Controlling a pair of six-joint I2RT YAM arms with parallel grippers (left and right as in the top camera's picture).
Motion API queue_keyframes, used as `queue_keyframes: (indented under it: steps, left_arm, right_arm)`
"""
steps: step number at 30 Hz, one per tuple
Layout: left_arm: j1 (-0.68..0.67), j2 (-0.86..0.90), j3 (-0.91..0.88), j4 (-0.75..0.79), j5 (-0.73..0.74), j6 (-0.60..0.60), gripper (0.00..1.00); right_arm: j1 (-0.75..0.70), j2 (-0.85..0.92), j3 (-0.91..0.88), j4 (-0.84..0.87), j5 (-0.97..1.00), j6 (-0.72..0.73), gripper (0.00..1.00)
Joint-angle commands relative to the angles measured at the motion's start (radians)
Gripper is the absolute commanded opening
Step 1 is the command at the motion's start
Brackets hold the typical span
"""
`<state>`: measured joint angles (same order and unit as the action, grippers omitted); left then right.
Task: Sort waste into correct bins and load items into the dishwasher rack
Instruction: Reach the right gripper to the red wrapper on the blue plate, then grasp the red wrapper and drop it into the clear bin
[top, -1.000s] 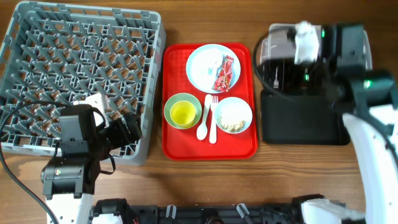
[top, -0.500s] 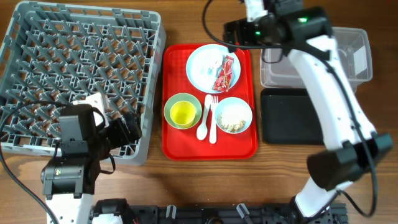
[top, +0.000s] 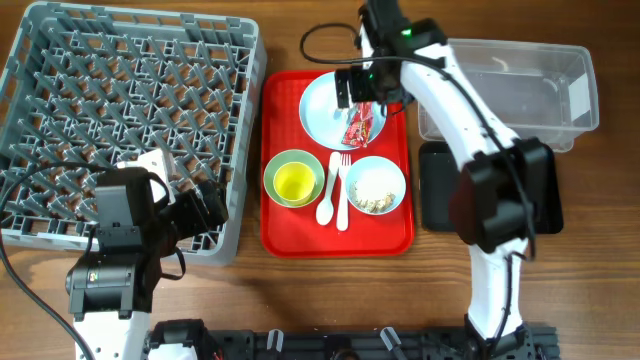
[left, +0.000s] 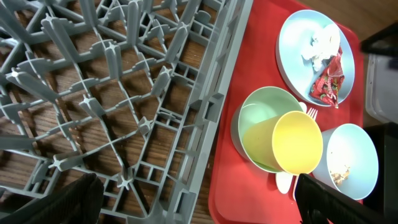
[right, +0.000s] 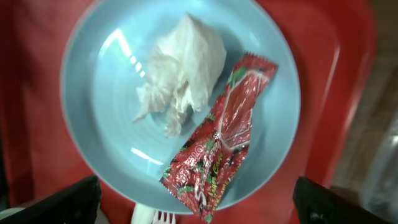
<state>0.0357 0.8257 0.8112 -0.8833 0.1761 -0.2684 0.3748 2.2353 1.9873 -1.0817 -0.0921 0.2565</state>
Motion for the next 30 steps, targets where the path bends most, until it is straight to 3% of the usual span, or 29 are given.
queue_keyframes:
  steps: [1, 6, 13, 26, 27, 30]
  left_arm:
    - [0.000, -0.007, 0.017, 0.003, -0.010, -0.002, 1.00]
    - [0.000, -0.007, 0.017, 0.003, -0.010, -0.002, 1.00]
    - [0.000, -0.007, 0.017, 0.003, -0.010, -0.002, 1.00]
    - [0.000, -0.007, 0.017, 0.002, -0.010, -0.002, 1.00]
    - [0.000, -0.007, 0.017, 0.003, -0.010, -0.002, 1.00]
    - [0.000, -0.007, 0.017, 0.003, -0.010, -0.002, 1.00]
  right_arm:
    - [0.021, 0.054, 0.000, -0.002, 0.015, 0.085, 1.00]
    - [0.039, 0.086, 0.000, 0.000, 0.017, 0.089, 1.00]
    - [0.048, 0.112, 0.000, -0.010, 0.078, 0.218, 0.96]
    - [0.048, 0.164, 0.000, -0.003, 0.077, 0.222, 0.95]
    - [0.048, 0.164, 0.000, -0.004, 0.077, 0.221, 0.93]
    - [0.049, 0.164, 0.000, -0.012, 0.077, 0.222, 0.70]
